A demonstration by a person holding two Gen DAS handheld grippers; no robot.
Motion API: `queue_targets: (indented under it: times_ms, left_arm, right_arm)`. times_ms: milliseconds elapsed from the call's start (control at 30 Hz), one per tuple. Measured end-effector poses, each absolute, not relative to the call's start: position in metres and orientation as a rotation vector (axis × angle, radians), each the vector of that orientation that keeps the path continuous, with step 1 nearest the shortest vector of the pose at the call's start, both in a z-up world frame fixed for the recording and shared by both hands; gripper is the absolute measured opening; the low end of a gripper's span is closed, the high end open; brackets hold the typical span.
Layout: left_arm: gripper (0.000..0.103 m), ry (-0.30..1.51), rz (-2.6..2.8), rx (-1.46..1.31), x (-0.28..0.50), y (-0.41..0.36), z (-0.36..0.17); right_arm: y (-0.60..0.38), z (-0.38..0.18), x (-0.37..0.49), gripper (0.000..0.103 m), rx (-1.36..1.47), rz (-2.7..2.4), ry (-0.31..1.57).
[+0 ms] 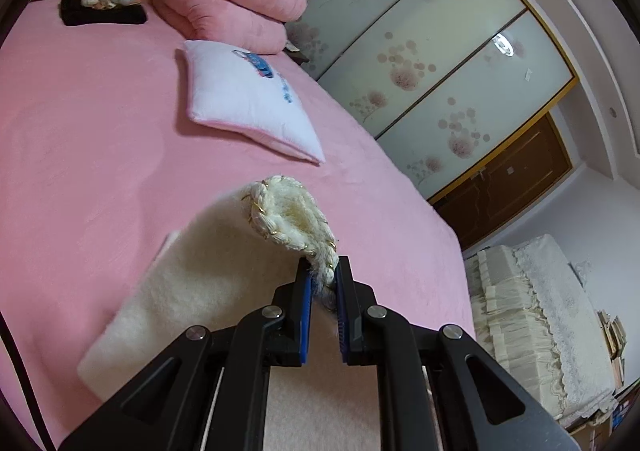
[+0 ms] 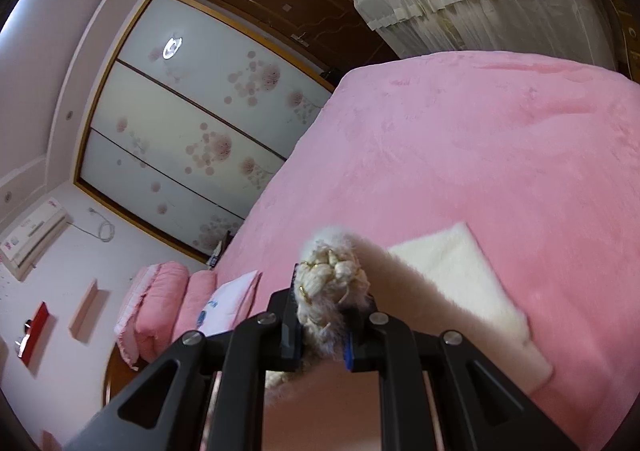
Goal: Fold large clothes
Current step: 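Lift the held hem and fold it over toward the collar with both tools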
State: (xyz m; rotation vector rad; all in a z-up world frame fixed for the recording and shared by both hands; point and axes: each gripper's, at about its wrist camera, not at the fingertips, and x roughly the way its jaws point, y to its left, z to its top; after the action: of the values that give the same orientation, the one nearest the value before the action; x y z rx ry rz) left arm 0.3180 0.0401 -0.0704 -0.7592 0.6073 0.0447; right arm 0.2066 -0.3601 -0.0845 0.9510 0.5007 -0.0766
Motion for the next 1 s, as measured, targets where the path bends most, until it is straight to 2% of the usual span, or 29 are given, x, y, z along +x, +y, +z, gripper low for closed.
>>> queue_targets:
  times_ms: [133,300,433,500,567,633,667,900,1000]
  left_arm:
    - [0.008,0.638,0.041,-0.677,0.358,0.029,-0.083]
    - [0.009,0.669,0.074,-0.474,0.402,0.010,-0.124]
    - [0.018,0.846,0.115,-0.291,0.437,-0.002,-0.167]
    - [0.028,0.927,0.103,-0.296,0.448,0.002,-0.183]
    - [0.067,0.958,0.130,-0.294,0.449,0.008,-0.187]
    - [0.080,0.920,0.176,-0.265,0.446,0.017,-0.179]
    - [0.082,0.917,0.178,-0.250,0.446,0.019,-0.177]
    - [0.083,1.068,0.162,-0.019,0.429,0.031,-0.186]
    - [0.082,1.113,0.137,-0.009,0.403,0.034,-0.198]
  right_arm:
    - [-0.357,-0.101,0.256,0.013,0.858,-0.126,0.556]
    - [-0.360,-0.145,0.325,0.014,0.774,-0.178,0.688]
    - [-0.356,-0.185,0.358,0.025,0.681,-0.173,0.819]
    - [-0.353,-0.195,0.365,0.034,0.589,-0.165,0.867]
    - [-0.352,-0.195,0.364,0.050,0.512,-0.172,0.881]
    - [-0.354,-0.190,0.358,0.063,0.450,-0.186,0.863]
    - [-0.356,-0.186,0.353,0.063,0.432,-0.186,0.856]
    - [-0.376,-0.188,0.319,0.063,0.435,-0.074,0.939]
    - [-0.383,-0.198,0.302,0.063,0.443,-0.015,0.995]
